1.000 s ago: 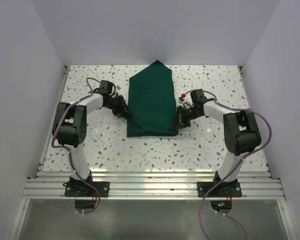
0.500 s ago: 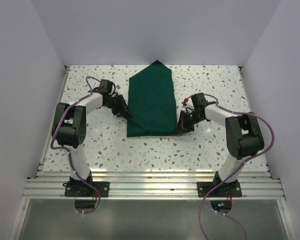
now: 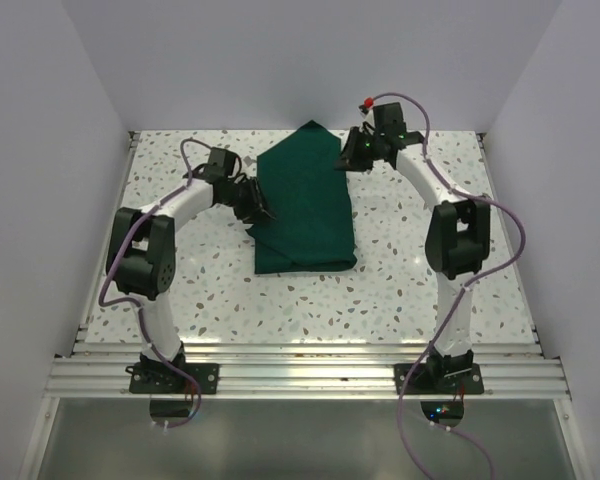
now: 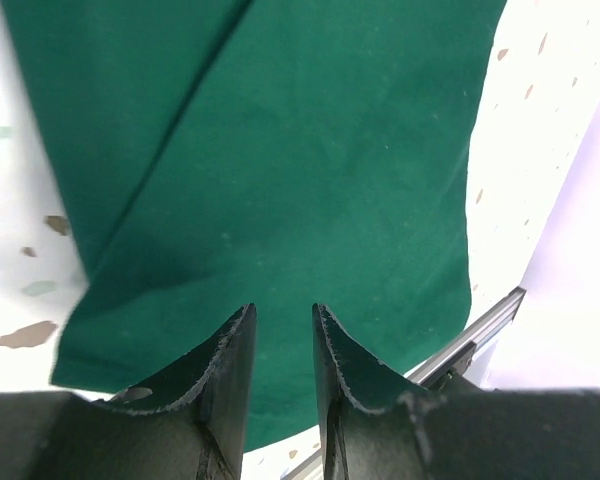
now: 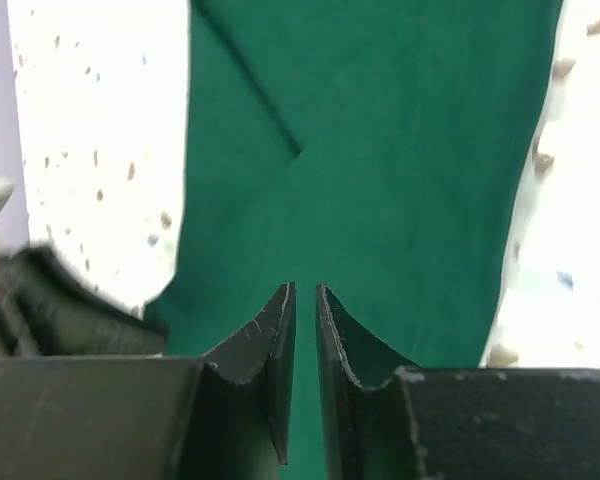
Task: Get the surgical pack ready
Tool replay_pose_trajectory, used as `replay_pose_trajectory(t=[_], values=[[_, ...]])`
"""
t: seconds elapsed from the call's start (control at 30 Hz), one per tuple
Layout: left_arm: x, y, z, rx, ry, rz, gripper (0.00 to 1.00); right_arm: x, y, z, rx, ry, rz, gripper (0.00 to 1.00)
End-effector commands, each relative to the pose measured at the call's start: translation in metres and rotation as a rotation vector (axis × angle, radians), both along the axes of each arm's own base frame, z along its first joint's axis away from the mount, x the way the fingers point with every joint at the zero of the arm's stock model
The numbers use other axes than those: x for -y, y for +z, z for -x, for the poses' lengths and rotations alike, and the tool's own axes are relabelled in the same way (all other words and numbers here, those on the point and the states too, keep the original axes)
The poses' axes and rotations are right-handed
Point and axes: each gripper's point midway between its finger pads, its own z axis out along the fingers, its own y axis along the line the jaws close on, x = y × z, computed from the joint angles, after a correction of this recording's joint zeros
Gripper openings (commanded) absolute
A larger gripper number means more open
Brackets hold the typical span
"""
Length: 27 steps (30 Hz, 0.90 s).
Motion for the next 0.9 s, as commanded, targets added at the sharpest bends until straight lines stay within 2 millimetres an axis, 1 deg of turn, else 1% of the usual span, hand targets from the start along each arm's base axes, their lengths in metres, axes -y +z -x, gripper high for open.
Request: replay_pose_trajectory(t=[0.0,0.03,0.07,0.1,0.17,0.2,0.23,0.3,0.4,0.43,0.47,0.53,0.57,0.6,0.63,0.67,0.73,0.83,0.87], values=[[0.009,0.005,-0.008,0.035,0.0,0.015,0.33,-0.009,-0.03,-0.029,-0.037,-0.009,0.0,0.18],[0.01,0.005,-0.008,0.033,0.001,0.018,0.33,-0.011,-0.036,-0.036,-0.038,-0.005,0.002,0.18],[0.011,0.003,-0.008,0.028,0.001,0.019,0.33,-0.013,-0.027,-0.048,-0.003,-0.01,0.003,0.17],[0.011,0.002,-0.009,0.027,0.002,0.019,0.33,-0.015,-0.052,-0.054,-0.031,-0.008,0.015,0.17],[0.012,0.0,-0.008,0.023,0.004,0.012,0.33,-0.015,-0.052,-0.069,0.016,-0.026,0.043,0.16],[0.012,-0.002,-0.006,0.018,0.005,0.008,0.34,-0.013,-0.058,-0.072,0.017,-0.034,0.053,0.15],[0.012,-0.002,-0.006,0.015,0.01,0.009,0.34,-0.012,-0.059,-0.076,0.026,-0.049,0.058,0.15],[0.013,-0.007,-0.004,0.004,0.011,0.01,0.34,-0.005,-0.07,-0.082,0.031,-0.093,0.094,0.15],[0.013,-0.01,-0.004,-0.001,0.017,0.007,0.34,0.011,-0.086,-0.081,-0.006,-0.143,0.172,0.15],[0.013,-0.01,-0.004,-0.001,0.016,0.006,0.34,0.022,-0.096,-0.082,-0.02,-0.184,0.226,0.15],[0.012,-0.011,-0.004,-0.003,0.019,0.003,0.34,0.031,-0.102,-0.076,-0.05,-0.199,0.267,0.15],[0.013,-0.013,-0.005,-0.006,0.016,0.002,0.34,0.049,-0.109,-0.074,-0.072,-0.252,0.33,0.15],[0.013,-0.013,-0.005,-0.007,0.015,0.001,0.35,0.056,-0.117,-0.069,-0.099,-0.26,0.346,0.15],[0.013,-0.013,-0.005,-0.008,0.013,0.001,0.34,0.059,-0.122,-0.067,-0.114,-0.262,0.351,0.16],[0.012,-0.015,-0.005,-0.009,0.01,-0.005,0.35,0.063,-0.132,-0.061,-0.148,-0.259,0.369,0.15],[0.012,-0.015,-0.005,-0.014,0.01,-0.01,0.35,0.068,-0.133,-0.062,-0.152,-0.257,0.379,0.15],[0.009,-0.01,-0.009,0.0,0.011,-0.02,0.35,0.07,-0.138,-0.059,-0.17,-0.239,0.39,0.16],[-0.004,0.004,-0.024,0.056,0.043,-0.064,0.36,0.074,-0.128,-0.06,-0.13,-0.224,0.406,0.15],[-0.007,0.013,-0.033,0.092,0.058,-0.079,0.38,0.08,-0.119,-0.062,-0.11,-0.241,0.433,0.15]])
